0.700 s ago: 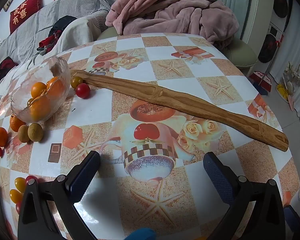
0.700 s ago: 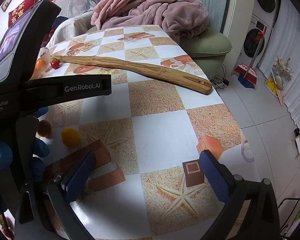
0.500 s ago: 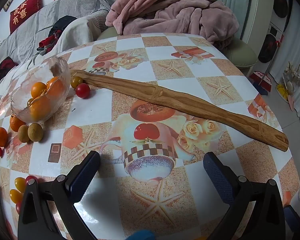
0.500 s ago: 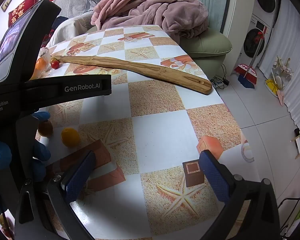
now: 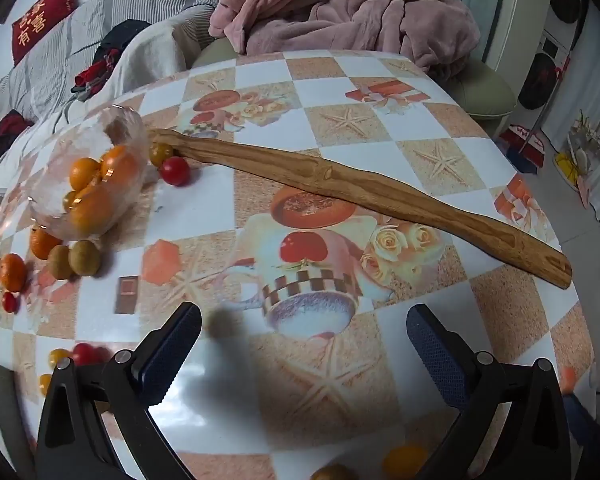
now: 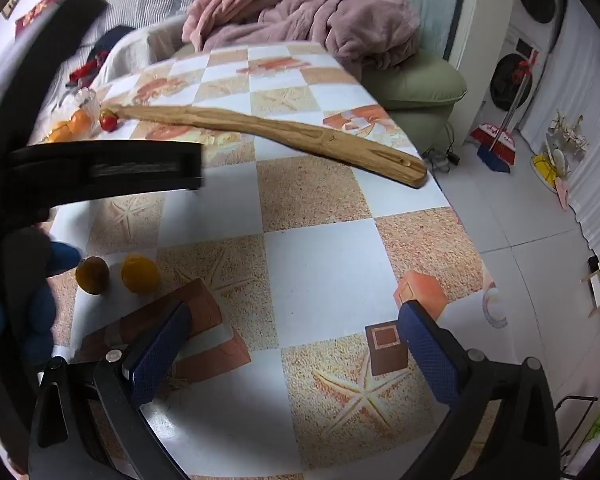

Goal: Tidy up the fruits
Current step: 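Move both tools over the scattered fruits on the table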

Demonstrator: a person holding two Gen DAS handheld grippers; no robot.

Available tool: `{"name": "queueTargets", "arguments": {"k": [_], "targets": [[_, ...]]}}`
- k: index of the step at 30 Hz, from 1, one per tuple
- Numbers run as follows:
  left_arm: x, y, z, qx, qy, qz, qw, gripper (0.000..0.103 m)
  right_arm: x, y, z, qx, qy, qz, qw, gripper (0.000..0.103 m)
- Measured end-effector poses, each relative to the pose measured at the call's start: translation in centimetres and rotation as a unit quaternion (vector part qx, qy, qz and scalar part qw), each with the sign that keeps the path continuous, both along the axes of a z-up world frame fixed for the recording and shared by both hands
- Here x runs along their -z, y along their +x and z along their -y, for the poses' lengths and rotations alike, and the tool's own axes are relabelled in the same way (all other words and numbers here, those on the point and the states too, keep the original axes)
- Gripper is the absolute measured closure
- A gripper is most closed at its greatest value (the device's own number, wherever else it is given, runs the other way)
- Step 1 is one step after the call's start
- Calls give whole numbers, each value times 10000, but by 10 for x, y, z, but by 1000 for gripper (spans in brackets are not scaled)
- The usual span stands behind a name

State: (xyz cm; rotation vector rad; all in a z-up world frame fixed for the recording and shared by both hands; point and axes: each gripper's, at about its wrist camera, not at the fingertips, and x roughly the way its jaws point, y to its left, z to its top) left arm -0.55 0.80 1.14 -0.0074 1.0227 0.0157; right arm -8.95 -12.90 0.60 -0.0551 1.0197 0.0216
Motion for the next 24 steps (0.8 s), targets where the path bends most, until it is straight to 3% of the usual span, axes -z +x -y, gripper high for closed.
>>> {"name": "queueTargets", "arguments": {"k": [5, 7, 11, 15, 19, 24], "targets": [[-24, -27, -30, -169, -20, -128, 9998, 0, -4, 12, -2, -188, -61, -451, 9988, 0], [-29, -41, -50, -315, -21, -281, 9991, 0, -13, 8, -2, -253, -5, -453, 9987, 0], [-43, -77, -90, -563, -6, -186, 9982, 0, -30, 1, -14, -402, 174, -469, 9979, 0], [-36, -99, -126, -671, -169, -644, 9955, 0, -40, 0, -32, -449, 421, -775, 9951, 0], [-30, -116, -151, -813, 76, -953, 9921, 0, -46, -8, -53, -552, 314, -839, 9944, 0], [-23, -125, -173, -951, -4, -1276, 9873, 0, -49, -15, -72, -570, 365, -1044, 9922, 0]]}}
